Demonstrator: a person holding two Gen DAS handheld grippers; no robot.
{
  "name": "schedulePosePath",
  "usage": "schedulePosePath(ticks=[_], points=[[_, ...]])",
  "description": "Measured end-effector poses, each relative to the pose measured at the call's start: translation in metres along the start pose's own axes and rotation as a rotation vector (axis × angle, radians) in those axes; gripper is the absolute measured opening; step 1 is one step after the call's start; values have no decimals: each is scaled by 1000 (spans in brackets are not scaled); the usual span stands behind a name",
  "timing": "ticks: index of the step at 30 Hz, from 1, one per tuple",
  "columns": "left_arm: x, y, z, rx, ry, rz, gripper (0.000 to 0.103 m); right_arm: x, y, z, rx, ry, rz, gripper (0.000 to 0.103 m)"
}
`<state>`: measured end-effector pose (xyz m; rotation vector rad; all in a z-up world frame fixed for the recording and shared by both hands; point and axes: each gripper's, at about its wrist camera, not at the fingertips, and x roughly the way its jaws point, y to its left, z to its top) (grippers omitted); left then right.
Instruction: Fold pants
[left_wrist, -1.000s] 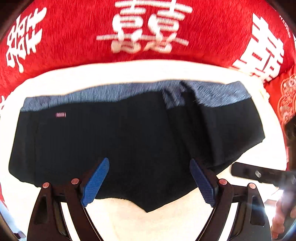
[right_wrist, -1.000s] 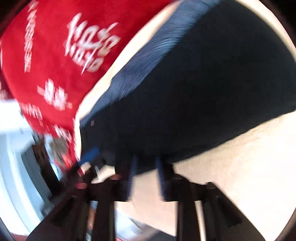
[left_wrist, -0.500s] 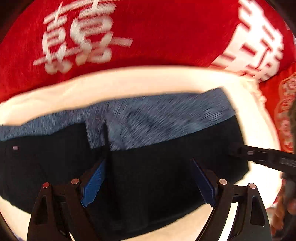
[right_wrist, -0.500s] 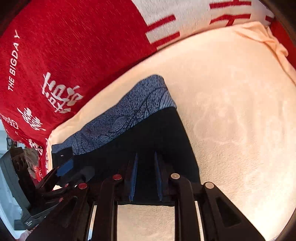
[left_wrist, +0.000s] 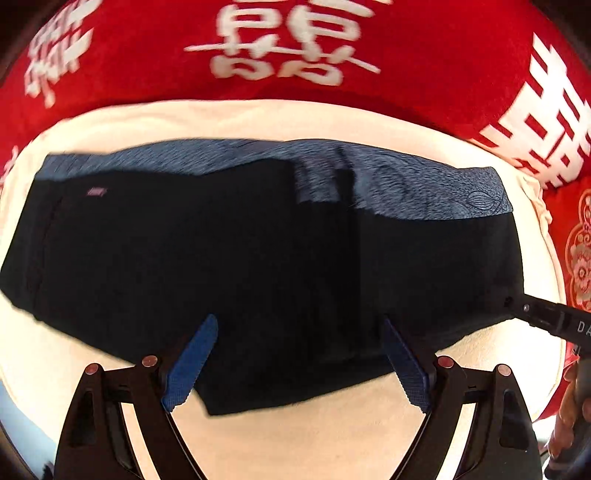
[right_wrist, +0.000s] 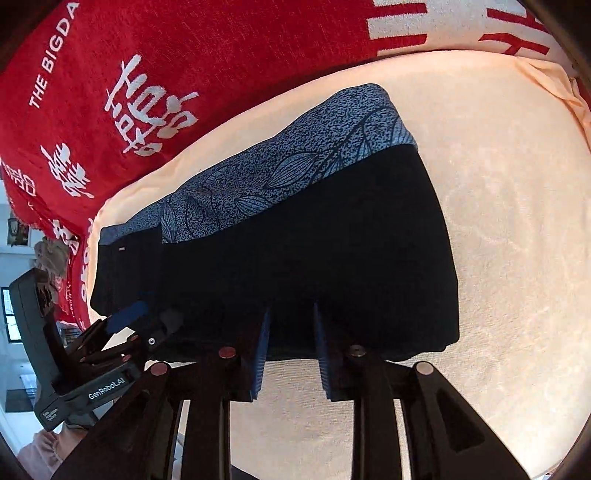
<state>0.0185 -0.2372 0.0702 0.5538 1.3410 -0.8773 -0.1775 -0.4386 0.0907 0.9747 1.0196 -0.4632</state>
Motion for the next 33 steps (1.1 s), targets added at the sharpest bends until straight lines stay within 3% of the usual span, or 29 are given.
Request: schedulePosePath(ticks=[4,12,18,22,26,30,33], points=[[-10,30,-18,-77,0,-6,90,0,17,-1,-59,21,-41,42],[-22,93,-41,-200,-3,-59,90,10,61,-23,-112,67,-97,46],[-33,139,-44,-238,-17,-69,90,24,106,-41,-180,86,-147,46],[-37,164,-45,-275,-31,-75,90,35,138,-44,-258,89,-179,58],[-37,184,-43,-291,-33,-69,90,48,169,-44,-336,87,-224,58],[-40,202,-44,-308,-40,-41,90,63,187,-42,-383,93,-262,58],[-38,218,-44,-358,-39,-38,90,79,191,-40,-403,126,-293,65]])
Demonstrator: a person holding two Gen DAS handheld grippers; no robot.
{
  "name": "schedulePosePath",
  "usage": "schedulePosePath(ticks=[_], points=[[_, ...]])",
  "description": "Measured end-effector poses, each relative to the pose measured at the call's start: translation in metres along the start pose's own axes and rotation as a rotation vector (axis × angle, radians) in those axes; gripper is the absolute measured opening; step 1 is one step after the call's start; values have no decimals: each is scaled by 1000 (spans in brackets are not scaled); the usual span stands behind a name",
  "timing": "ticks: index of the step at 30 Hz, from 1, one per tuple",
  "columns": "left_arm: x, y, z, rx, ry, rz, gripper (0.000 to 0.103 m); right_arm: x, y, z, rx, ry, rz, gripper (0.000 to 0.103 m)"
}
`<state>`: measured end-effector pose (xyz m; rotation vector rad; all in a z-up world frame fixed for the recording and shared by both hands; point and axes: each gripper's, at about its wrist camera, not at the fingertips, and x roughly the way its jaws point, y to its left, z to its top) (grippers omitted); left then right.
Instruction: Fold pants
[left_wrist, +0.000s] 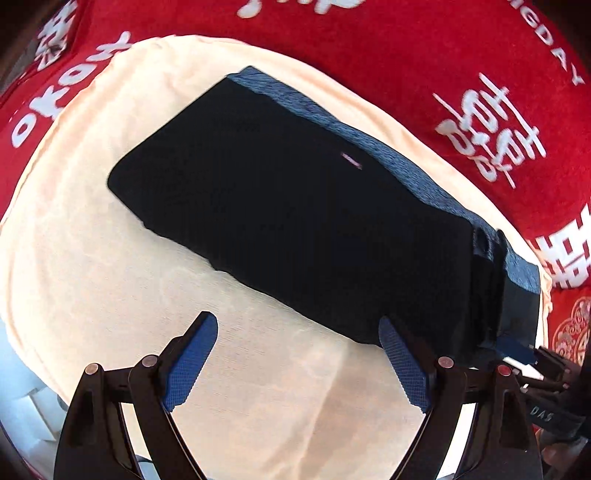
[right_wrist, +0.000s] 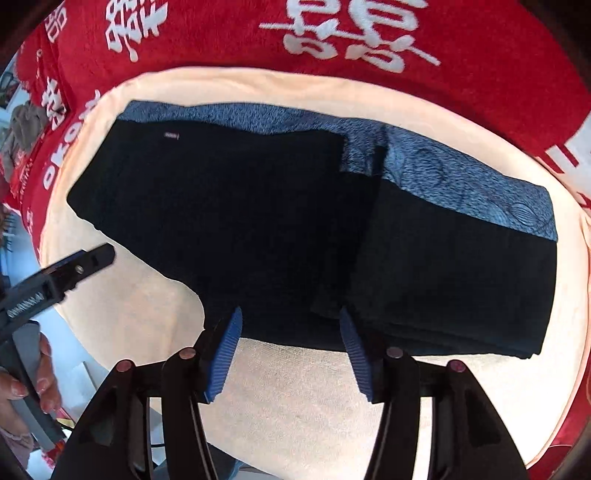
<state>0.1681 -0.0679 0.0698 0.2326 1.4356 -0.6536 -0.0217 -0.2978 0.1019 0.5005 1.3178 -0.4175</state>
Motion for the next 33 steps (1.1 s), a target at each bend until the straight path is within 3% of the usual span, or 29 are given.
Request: schedulePosePath(ticks=[4,10,16,20,22,28,33], points=[[7,23,8,-76,18,-2,90,11,4,1,-14,19,-20,70],[2,58,25,-125,-40,-35,90,17,13,2,-52,31,-38,81],[8,86,29,-187,-26,-155,90,24,19,-1,-11,49,-17,83],[14,89,29,-231,-20,-312,90,27,12,0,29,55,16,83],[22,89,30,-248,-22,-354,90,29,9,2,41,55,27,83],[26,94,37,-327,-76,-452,90,28,5,6,19,60,15,84],[32,91,46,-332,-111,-472,90,33,9,5,22,60,13,84]])
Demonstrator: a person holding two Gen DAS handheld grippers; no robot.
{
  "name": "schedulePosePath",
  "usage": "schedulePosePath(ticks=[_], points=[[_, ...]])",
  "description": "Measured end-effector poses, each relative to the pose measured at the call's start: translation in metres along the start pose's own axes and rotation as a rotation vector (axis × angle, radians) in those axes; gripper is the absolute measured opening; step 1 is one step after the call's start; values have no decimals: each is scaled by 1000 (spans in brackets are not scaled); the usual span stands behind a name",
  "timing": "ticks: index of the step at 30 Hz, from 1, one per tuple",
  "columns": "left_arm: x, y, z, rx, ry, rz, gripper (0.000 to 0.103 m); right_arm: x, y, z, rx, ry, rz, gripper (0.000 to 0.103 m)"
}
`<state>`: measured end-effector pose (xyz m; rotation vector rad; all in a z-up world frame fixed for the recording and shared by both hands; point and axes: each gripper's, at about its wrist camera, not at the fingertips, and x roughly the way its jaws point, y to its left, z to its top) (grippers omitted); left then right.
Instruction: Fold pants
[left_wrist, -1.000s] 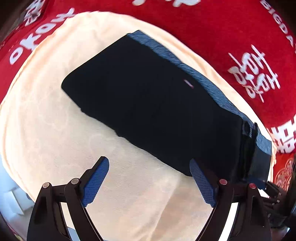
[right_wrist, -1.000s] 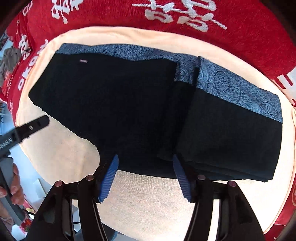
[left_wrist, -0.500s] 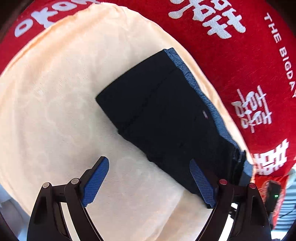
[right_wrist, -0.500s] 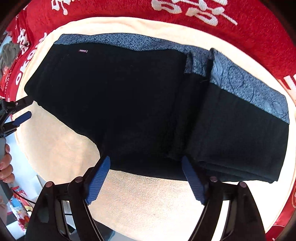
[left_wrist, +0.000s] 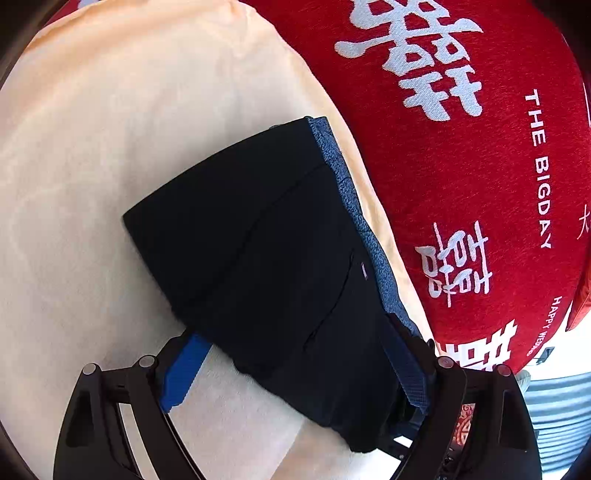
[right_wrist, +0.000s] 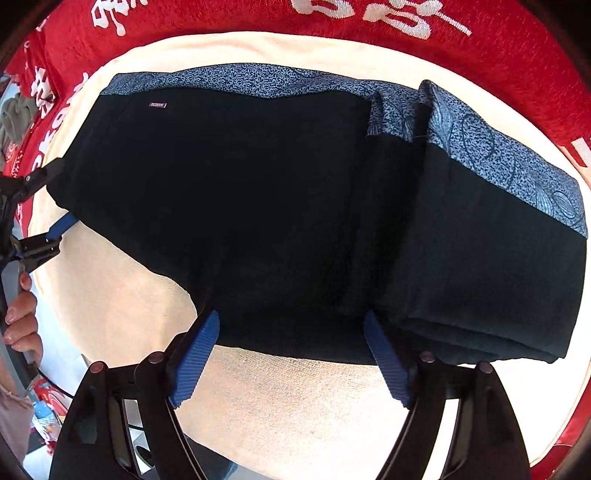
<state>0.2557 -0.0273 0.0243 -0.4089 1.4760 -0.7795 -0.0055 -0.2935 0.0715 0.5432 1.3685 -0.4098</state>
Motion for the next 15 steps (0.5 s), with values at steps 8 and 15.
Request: schedulePosePath(ticks=[8,15], points=[[-1,-38,3,112,-54,0,90,5,4,-2,-8,-2,1,84],[21,-40,11,85,-33,202,71,-12,9,5,-21,9,19,84]])
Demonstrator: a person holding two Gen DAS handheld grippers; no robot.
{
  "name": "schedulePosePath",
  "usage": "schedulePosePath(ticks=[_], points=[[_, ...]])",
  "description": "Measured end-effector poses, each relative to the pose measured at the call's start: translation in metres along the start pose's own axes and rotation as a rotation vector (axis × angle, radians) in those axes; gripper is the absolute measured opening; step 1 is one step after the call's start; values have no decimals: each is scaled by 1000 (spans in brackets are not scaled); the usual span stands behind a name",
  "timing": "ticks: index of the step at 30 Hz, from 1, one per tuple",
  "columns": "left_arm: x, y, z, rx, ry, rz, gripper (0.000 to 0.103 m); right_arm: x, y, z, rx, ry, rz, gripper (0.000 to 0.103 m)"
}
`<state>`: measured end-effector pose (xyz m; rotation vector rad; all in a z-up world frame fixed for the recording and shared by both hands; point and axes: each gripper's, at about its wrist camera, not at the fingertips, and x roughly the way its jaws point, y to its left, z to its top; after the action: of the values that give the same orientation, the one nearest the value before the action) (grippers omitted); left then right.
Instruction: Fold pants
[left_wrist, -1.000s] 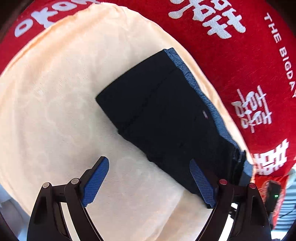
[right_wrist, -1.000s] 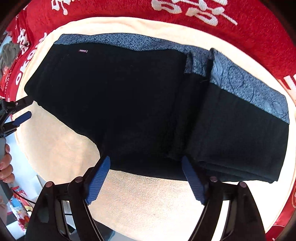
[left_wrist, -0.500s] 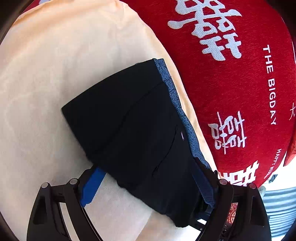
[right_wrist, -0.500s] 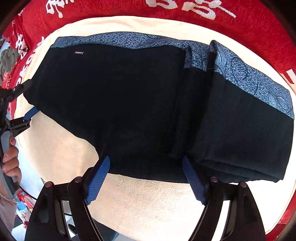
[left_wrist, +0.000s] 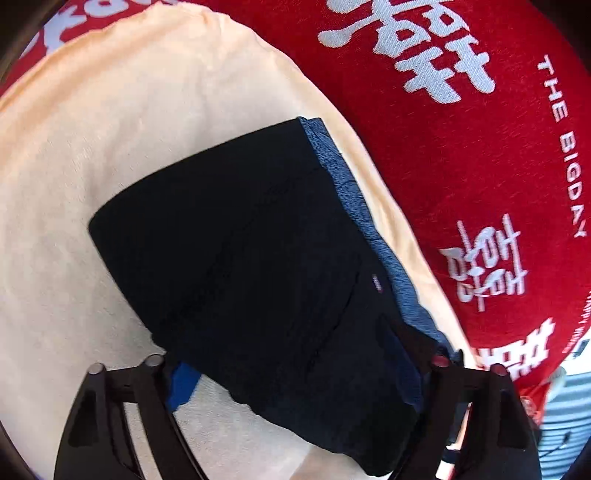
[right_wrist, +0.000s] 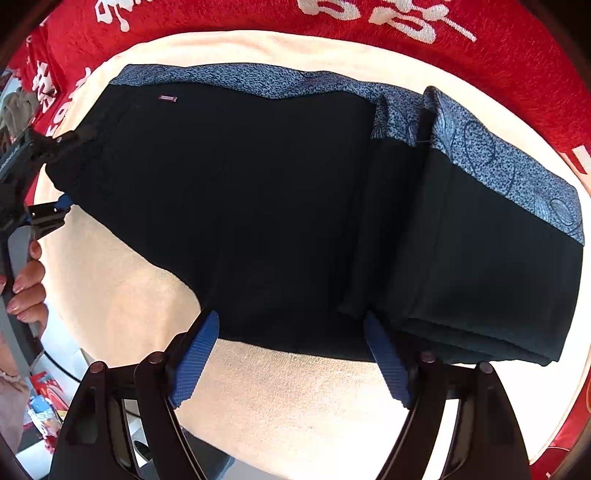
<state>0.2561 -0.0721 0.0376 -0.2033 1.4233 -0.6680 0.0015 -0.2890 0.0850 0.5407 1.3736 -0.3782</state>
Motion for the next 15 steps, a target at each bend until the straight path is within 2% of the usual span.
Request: schedulePosePath(ticks=[1,2,3,6,9,11,15], points=[[1,-1,0,15,-4,34,63,-8,2,3,-2,-9,12,84],[2,-4,0,36,-8,77,47,-22,5,8,-6,-31,29,84],[2,-6,-1,56,-11,104,40,-33,7,15,-9,-51,44,84],[1,-22,-5,171,-33,171,36,-61,15,48,-16,-81,112,84],[2,-51,-20,374,-92,291,36,-70,28,91,-12,-56,213,84],[5,-57,-30,468,-118,348,36,-67,46,122,-37,-5,267,84],[11,-67,-41,577,-145,404,36,-43,102,177,-134,140,273,86]])
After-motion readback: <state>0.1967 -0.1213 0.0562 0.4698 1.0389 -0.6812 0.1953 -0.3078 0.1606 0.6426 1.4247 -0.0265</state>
